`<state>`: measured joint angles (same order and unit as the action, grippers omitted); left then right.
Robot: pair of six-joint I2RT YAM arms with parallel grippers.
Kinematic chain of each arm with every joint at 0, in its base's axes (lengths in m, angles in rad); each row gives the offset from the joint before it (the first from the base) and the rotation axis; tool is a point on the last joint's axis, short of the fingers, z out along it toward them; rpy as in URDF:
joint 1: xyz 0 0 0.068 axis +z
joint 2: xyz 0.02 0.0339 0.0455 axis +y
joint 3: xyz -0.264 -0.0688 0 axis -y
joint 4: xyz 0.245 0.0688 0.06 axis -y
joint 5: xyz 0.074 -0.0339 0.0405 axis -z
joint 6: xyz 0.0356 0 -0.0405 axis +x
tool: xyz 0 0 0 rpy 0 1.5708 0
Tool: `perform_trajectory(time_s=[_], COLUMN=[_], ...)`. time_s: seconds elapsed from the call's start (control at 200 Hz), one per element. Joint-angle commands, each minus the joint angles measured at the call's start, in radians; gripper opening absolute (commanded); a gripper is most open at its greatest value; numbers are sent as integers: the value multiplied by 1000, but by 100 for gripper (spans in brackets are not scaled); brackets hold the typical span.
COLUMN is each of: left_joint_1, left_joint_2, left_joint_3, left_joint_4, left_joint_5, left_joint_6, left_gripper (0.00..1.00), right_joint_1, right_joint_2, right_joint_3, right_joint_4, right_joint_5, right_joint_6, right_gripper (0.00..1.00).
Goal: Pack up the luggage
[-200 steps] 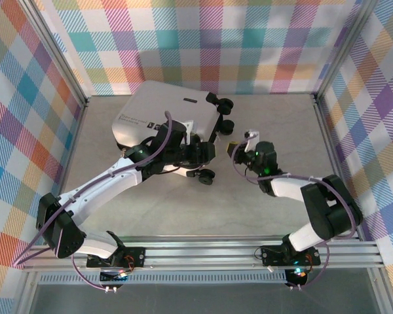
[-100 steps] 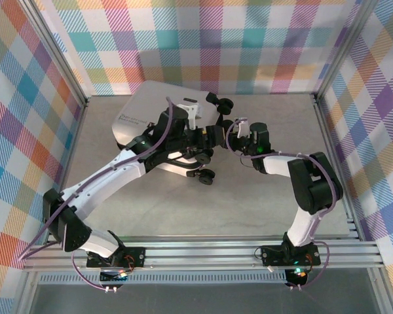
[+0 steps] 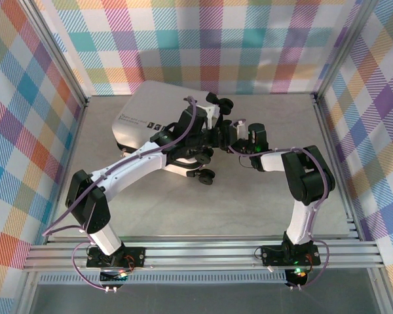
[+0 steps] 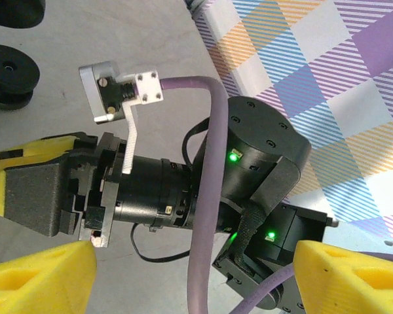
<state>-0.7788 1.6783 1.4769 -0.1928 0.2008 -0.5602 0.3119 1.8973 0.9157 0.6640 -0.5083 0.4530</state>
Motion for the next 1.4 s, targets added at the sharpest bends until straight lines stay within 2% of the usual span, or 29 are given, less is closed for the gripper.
perform_trajectory(time_s=[0.0, 0.1, 0.25, 0.465, 0.715, 0.915, 1.185, 1.395], left_joint_1=[-10, -11, -14, -17, -26, -33, -37, -36], left_joint_2=[5, 11, 18, 32, 43, -32, -138, -154], left_joint_3=[39, 39, 39, 30, 5, -131, -293, -331], left_joint_4=[21, 18, 18, 28, 47, 18, -7, -23], left_joint_5=[2, -2, -1, -8, -15, -51, -101, -101], left_joint_6=[-1, 1, 2, -2, -4, -35, -64, -66], left_gripper=[79, 79, 79, 78, 77, 76, 76, 75], right_joint_1=[-10, -11, -17, -22, -25, -74, -123, -166], right_joint_2=[11, 13, 16, 11, 10, 12, 43, 56], right_joint_3=[34, 47, 52, 46, 4, 12, 115, 178], right_joint_4=[30, 10, 10, 13, 72, 74, -49, -131], right_joint_5=[-37, -44, -58, -68, -75, -85, -91, -69], right_joint_6=[2, -10, -10, -2, 44, 134, 198, 240], right_gripper=[29, 28, 12, 0, 0, 0, 0, 0])
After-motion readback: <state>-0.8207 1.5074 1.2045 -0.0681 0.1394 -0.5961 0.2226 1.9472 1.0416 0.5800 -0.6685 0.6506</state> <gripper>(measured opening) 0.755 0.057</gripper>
